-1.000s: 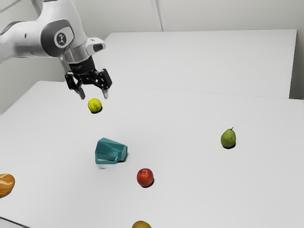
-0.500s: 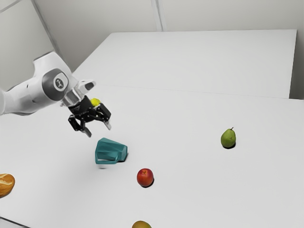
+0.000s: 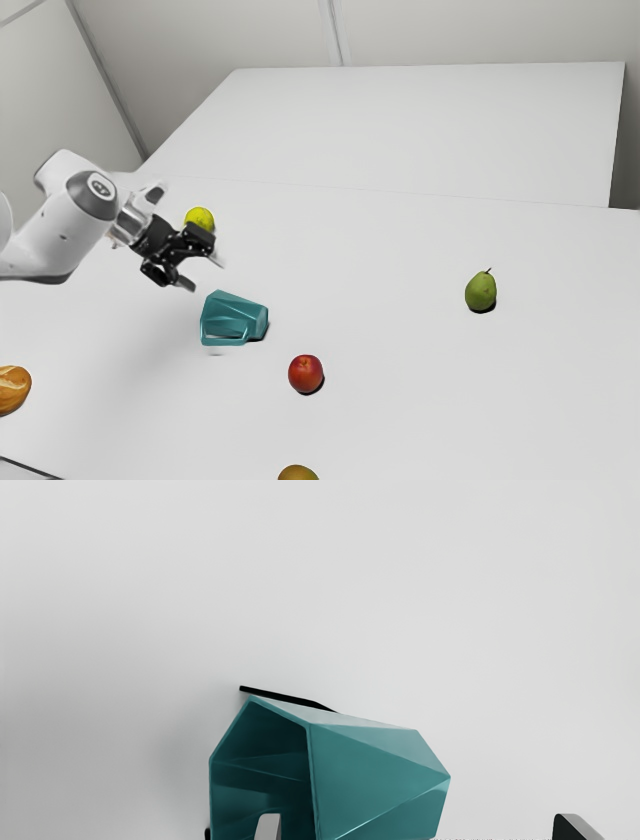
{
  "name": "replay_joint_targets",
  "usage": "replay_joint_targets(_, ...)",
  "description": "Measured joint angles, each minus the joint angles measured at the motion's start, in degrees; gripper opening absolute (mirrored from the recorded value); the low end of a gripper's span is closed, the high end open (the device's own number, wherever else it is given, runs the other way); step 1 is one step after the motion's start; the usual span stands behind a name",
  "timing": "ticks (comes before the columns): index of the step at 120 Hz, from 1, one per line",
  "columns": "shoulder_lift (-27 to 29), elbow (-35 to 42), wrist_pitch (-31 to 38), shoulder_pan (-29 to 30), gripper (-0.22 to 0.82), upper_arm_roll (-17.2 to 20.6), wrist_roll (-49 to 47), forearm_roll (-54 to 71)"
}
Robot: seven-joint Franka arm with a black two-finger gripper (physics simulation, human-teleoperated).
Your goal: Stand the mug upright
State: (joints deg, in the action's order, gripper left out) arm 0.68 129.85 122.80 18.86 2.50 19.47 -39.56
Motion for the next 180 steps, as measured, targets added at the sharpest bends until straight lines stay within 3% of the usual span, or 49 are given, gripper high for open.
replay_joint_targets(20, -3.7, 0.0, -1.2, 2.4, 0.59, -0.1, 6.8, -3.6)
replay_joint_targets(68, -8.1, 0.0, -5.4, 1.2, 0.58, 0.0, 23.0, -13.5)
replay_joint_targets(76, -8.3, 0.1, -6.1, 1.2, 0.50, 0.0, 25.1, -14.7)
replay_joint_targets(99, -8.2, 0.1, -7.2, 1.0, 0.10, 0.0, 30.1, -15.9)
replay_joint_targets(110, -7.8, 0.1, -7.4, 1.0, -0.01, 0.0, 31.9, -16.1)
replay_joint_targets(135, -3.8, 0.7, -7.7, 0.6, -0.13, 0.0, 35.1, -16.2)
replay_joint_targets(160, 3.1, 1.7, -7.8, -1.1, -0.15, 0.1, 36.5, -14.9)
replay_joint_targets(180, 5.5, -1.6, -7.8, -2.8, -0.16, 2.6, 33.8, -4.6)
